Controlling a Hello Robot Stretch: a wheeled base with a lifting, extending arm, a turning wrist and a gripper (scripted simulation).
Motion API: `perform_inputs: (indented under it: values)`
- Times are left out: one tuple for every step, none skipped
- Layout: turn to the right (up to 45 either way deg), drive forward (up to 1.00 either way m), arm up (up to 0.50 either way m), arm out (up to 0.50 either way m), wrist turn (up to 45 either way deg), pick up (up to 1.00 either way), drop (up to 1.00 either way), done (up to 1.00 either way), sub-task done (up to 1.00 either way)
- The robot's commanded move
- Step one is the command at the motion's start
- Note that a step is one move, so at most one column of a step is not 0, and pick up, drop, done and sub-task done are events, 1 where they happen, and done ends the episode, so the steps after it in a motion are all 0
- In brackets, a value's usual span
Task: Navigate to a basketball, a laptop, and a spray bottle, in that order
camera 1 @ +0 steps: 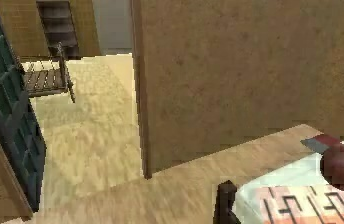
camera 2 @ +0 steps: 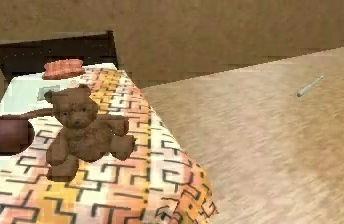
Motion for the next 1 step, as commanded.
perform_inputs:
  values:
    - [-45.0, 0.00, 0.00, 0.00, 0.0, 0.00, 0.00, 0.00, 0.00]
